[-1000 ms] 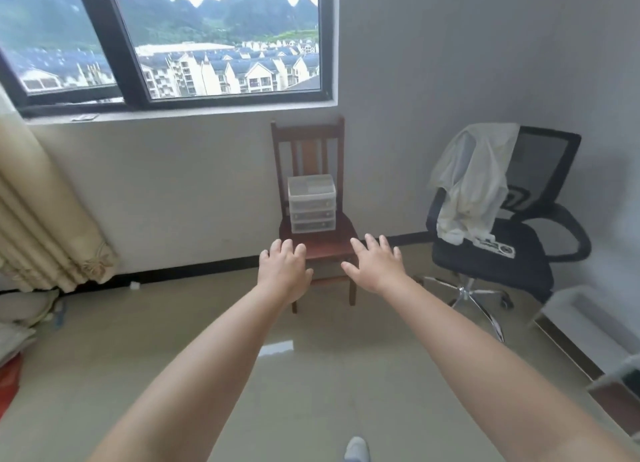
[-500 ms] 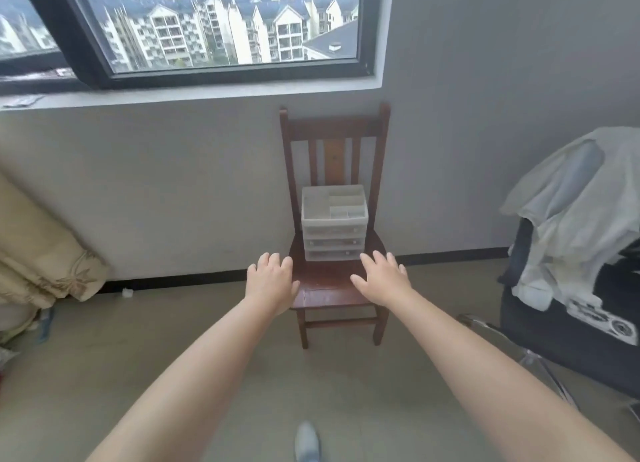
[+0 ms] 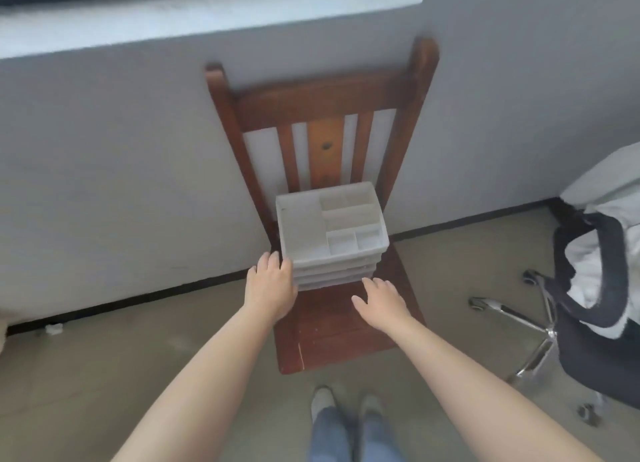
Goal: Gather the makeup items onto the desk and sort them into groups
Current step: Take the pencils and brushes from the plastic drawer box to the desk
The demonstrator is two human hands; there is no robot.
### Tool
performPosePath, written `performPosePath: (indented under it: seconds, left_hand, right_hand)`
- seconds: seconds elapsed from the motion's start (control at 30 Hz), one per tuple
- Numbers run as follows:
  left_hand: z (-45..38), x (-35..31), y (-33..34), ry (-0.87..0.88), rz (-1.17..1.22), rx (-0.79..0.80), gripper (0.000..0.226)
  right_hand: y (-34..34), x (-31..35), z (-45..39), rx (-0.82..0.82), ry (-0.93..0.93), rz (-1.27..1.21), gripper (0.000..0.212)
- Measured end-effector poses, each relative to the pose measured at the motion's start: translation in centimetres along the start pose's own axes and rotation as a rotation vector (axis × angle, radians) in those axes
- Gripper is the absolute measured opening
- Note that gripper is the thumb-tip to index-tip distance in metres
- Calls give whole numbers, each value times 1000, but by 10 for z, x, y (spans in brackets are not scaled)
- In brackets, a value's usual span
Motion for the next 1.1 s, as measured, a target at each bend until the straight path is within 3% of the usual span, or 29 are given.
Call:
performPosePath:
  seconds: [0.1, 0.23, 0.4, 0.57, 0.87, 1.1]
  left_hand:
    - [-43, 2, 18, 37, 57, -32, 50]
    - [-75, 4, 58, 39, 106, -38, 62]
    - [-82, 5, 90, 90, 168, -121, 64]
    - [-87, -1, 93, 118, 165, -261, 61]
    - [-88, 2, 97, 116, 202, -276, 62]
    - [-87, 3, 104, 80, 214, -216, 64]
  right_hand:
    - [13, -7, -44, 54, 83, -171, 51]
    - [48, -21, -91, 75, 284, -595, 46]
    - [106, -22, -128, 66, 534, -1320, 41]
    - [117, -8, -153, 19, 549, -1960, 23]
    - [124, -21, -137, 26, 514, -1980, 23]
    - [154, -59, -82, 101, 655, -1868, 12]
Point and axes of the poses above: each hand's wrist, its own z-axis away from the middle knuckle, its own y-axis out of the palm, x = y × z, the point moved 3 cm from there along -z, towards the middle knuckle, and after that the axes turned 10 degrees about -z, right-handed, at the moved point
